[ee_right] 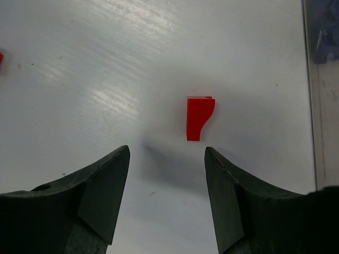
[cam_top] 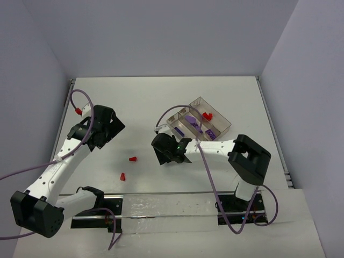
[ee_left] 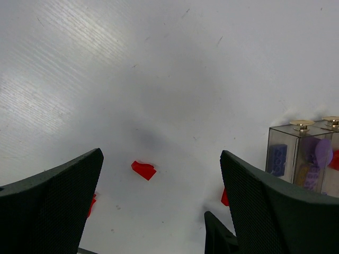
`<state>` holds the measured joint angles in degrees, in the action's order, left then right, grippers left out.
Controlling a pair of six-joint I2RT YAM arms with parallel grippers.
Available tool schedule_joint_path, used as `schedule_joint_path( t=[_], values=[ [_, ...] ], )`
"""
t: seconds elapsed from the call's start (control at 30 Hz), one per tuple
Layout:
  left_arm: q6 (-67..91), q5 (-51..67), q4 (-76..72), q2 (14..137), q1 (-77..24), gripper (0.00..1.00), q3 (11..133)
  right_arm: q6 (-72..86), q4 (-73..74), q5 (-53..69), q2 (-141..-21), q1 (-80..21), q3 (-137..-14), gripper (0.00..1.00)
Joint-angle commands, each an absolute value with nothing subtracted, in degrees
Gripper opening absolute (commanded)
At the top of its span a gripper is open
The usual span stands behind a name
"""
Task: Sort the legos into containers by color
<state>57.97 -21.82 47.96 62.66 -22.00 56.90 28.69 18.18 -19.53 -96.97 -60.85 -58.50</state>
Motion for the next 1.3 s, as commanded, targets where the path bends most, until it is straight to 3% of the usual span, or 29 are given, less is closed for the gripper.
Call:
schedule_joint_path(
  t=[0.0, 0.6, 0.77, 0.8, 0.83, 0.87, 1.1, 1.27],
  values=[
    [57.0, -20.6, 44.5, 62.5, -21.6, 0.99, 57.1, 29.6, 13.4, -18.8, -99.2, -59.8, -60.6, 0.65],
    [54.9, -18.9, 40.0, 58.9, -21.6, 0.98, 54.8, 29.5, 11.3, -18.0, -104.4, -56.5, -61.0, 0.46],
    [54.3, -18.1, 42.8, 62.7, -21.6, 0.98, 56.8, 29.4, 11.8, -18.8, -104.1, -56.5, -61.4, 0.28],
    [54.2, -17.8, 42.8, 62.9, -21.6, 0.98, 56.9, 29.4, 11.9, -18.9, -103.9, -56.5, -61.4, 0.22],
    [54.2, -17.6, 42.4, 62.9, -21.6, 0.98, 56.8, 29.2, 12.2, -19.2, -103.2, -56.5, -61.4, 0.09],
    [54.2, -17.5, 42.2, 62.9, -21.5, 0.98, 56.7, 29.1, 12.3, -19.3, -102.6, -56.5, -61.3, 0.02],
    [54.6, -19.5, 42.4, 62.1, -21.6, 0.98, 56.9, 25.4, 15.7, -22.9, -92.1, -56.0, -64.1, 0.0],
    [54.6, -19.6, 43.0, 62.4, -21.5, 0.99, 56.5, 22.9, 17.3, -23.7, -85.4, -48.7, -66.4, 0.0]
  ],
)
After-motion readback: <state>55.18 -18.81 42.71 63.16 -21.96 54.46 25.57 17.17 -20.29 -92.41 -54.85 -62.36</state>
